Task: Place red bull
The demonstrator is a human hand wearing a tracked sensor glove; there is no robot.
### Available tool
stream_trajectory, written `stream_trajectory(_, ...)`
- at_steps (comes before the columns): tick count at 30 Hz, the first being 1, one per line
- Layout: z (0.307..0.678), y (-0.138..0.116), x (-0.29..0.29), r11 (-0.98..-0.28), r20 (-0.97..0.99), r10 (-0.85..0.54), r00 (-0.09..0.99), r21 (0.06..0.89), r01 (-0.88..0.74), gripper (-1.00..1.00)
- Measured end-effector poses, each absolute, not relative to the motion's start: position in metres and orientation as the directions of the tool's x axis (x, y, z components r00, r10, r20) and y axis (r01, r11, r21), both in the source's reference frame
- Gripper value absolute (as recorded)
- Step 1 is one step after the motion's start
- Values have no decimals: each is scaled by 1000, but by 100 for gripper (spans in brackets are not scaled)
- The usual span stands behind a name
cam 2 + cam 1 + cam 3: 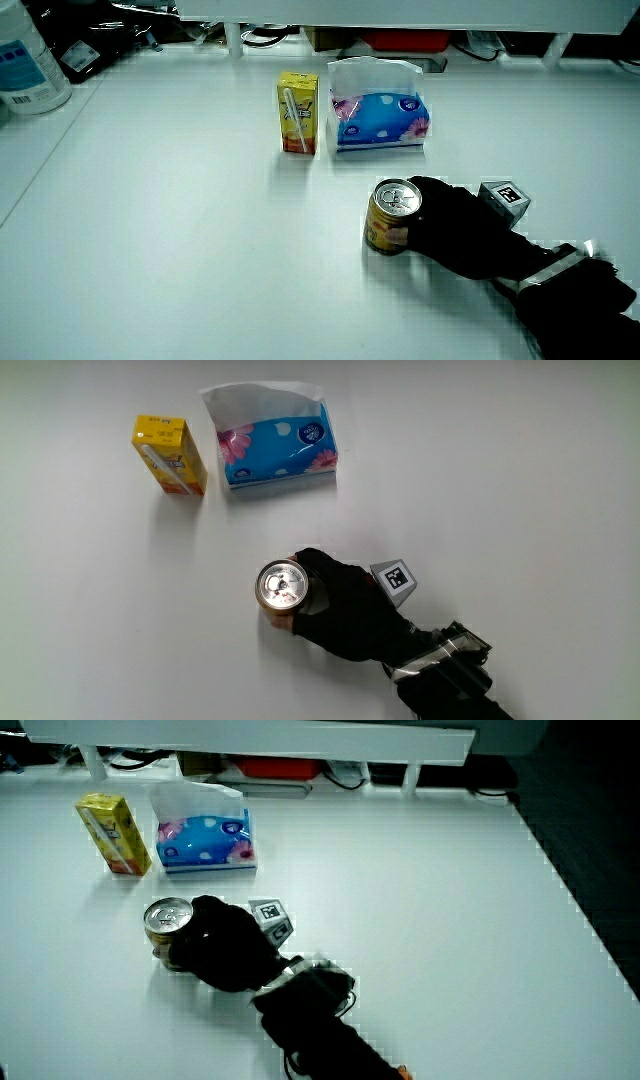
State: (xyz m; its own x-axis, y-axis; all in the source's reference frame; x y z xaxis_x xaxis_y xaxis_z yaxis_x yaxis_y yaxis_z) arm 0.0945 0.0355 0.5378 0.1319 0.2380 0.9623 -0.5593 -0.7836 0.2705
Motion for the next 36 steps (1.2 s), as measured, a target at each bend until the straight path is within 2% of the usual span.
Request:
stream_trajectory(8, 538, 36, 94, -766, 959, 255, 126, 280, -579, -64)
stream_trajectory(11, 537, 34, 95, -727, 947, 288, 141, 312, -611, -76)
stream_trajectory(17, 525, 27, 108, -702, 951, 275, 141, 299, -646, -100)
stream_trajectory(19, 515, 23, 113, -676, 944, 286, 164, 320, -663, -100)
stream_trajectory(22, 499, 17, 121, -658, 945, 231, 233, 328, -678, -100)
stream_trajectory(26, 476, 14, 134, -622, 915, 226, 334, 399, -674, -100)
stream_trajectory(29, 461, 12, 145, -614, 923, 233, 307, 384, -690, -100)
stream_trajectory(36, 427, 3, 170, -606, 905, 180, 385, 410, -681, -100)
